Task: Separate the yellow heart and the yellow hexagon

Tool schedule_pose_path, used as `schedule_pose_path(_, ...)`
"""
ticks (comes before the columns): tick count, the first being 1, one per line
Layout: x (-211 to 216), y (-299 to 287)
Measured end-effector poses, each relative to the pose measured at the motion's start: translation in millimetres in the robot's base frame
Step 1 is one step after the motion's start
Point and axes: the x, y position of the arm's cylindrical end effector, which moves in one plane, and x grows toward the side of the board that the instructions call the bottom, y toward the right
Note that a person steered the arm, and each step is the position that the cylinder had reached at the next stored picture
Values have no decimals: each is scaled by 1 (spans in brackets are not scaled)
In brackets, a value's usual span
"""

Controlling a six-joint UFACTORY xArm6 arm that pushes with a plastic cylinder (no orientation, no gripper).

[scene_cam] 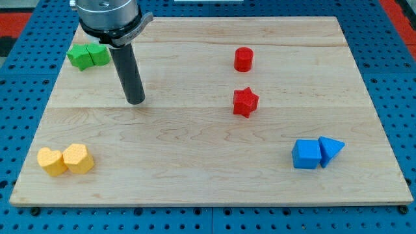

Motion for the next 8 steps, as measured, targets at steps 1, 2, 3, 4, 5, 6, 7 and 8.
schedule_pose_path(1, 17, 13)
schedule_pose_path(2, 71, 38)
schedule_pose_path(3, 135, 44)
schedule_pose_path(4, 181, 19)
schedule_pose_path(5, 185, -60)
schedule_pose_path(6, 184, -122)
schedule_pose_path(7, 141, -149)
schedule_pose_path(8, 103, -117)
